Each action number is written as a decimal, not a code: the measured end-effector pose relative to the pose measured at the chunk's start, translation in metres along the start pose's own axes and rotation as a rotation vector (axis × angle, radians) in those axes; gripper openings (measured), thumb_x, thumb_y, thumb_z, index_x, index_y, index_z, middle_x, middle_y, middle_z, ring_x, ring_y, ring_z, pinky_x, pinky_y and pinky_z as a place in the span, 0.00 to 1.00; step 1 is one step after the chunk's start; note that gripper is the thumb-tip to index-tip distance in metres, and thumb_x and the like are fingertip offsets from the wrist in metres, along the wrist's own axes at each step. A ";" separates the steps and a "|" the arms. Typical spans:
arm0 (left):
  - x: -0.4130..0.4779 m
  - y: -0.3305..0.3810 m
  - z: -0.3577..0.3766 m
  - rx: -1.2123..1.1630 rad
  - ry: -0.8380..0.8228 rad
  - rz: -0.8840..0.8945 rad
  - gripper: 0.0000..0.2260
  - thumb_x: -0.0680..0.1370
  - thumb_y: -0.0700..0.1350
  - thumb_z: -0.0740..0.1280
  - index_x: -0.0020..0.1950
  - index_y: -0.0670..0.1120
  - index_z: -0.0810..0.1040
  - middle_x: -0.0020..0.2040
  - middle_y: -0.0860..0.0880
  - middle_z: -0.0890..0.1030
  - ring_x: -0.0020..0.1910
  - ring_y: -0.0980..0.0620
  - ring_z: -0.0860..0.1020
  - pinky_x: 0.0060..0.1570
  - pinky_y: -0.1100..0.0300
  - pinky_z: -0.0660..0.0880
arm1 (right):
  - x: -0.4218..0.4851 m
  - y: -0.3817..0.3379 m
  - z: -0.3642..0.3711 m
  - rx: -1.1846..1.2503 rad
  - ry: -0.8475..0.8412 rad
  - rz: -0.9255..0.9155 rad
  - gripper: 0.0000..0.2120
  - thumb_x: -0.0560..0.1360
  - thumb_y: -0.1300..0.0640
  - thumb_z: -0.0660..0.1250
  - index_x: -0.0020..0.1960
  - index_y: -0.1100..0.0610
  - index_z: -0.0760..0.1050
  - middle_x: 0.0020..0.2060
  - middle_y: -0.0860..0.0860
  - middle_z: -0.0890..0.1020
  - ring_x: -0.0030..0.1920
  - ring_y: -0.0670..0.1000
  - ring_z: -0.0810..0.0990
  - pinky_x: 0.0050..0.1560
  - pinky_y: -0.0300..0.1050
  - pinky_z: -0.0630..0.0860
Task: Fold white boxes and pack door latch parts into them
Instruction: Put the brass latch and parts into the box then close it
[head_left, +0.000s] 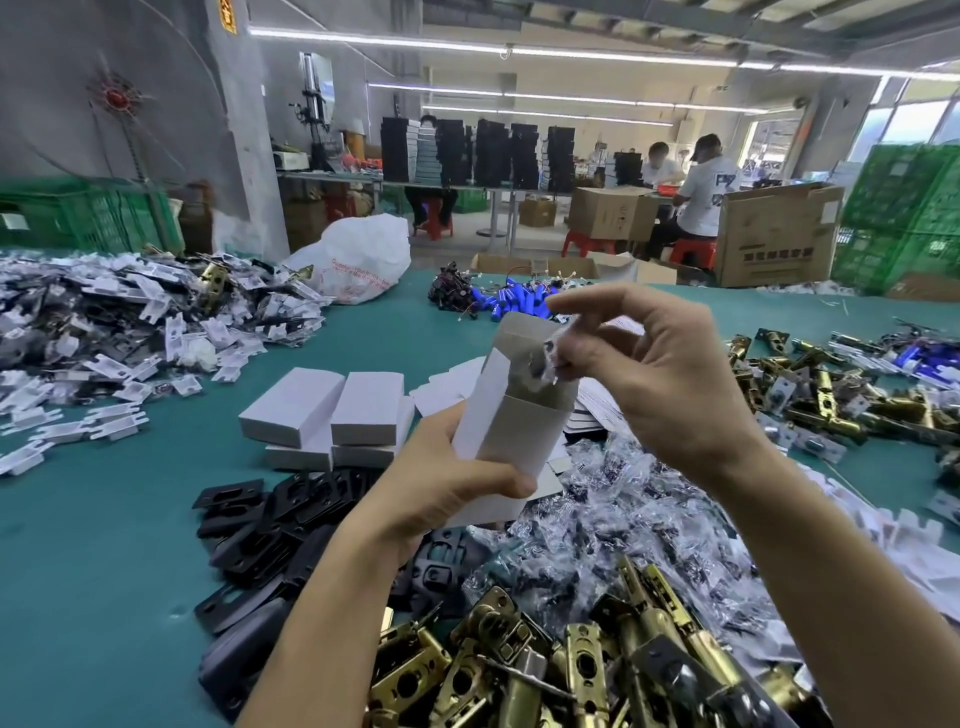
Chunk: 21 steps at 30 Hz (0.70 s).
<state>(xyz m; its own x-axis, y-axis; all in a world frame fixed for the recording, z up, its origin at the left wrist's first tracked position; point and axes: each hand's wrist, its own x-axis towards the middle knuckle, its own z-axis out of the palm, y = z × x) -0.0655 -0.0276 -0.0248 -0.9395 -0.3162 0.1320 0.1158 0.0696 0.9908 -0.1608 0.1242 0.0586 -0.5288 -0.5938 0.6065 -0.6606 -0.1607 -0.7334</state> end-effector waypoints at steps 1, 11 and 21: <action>0.000 0.001 0.000 0.002 -0.014 0.014 0.20 0.54 0.48 0.77 0.46 0.56 0.85 0.39 0.52 0.83 0.39 0.55 0.81 0.38 0.56 0.81 | 0.001 0.000 0.002 -0.057 -0.046 0.020 0.14 0.75 0.70 0.69 0.54 0.54 0.80 0.44 0.55 0.83 0.43 0.53 0.85 0.49 0.49 0.83; -0.003 0.003 0.002 -0.009 -0.030 0.036 0.18 0.61 0.37 0.76 0.48 0.53 0.84 0.40 0.50 0.83 0.40 0.52 0.81 0.39 0.47 0.82 | -0.001 -0.006 0.008 -0.698 -0.097 -0.078 0.13 0.73 0.63 0.69 0.54 0.50 0.84 0.49 0.45 0.85 0.47 0.45 0.78 0.51 0.41 0.74; -0.004 0.005 0.001 -0.021 -0.055 0.110 0.18 0.59 0.42 0.78 0.47 0.52 0.84 0.41 0.51 0.82 0.42 0.55 0.79 0.38 0.61 0.77 | 0.002 -0.015 -0.006 -0.489 -0.599 0.150 0.16 0.79 0.56 0.56 0.52 0.57 0.83 0.47 0.47 0.84 0.43 0.41 0.76 0.45 0.40 0.73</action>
<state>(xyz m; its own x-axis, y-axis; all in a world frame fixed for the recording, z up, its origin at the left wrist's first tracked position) -0.0618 -0.0246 -0.0203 -0.9367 -0.2557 0.2392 0.2257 0.0813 0.9708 -0.1551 0.1304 0.0728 -0.3457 -0.9277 0.1408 -0.8377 0.2375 -0.4919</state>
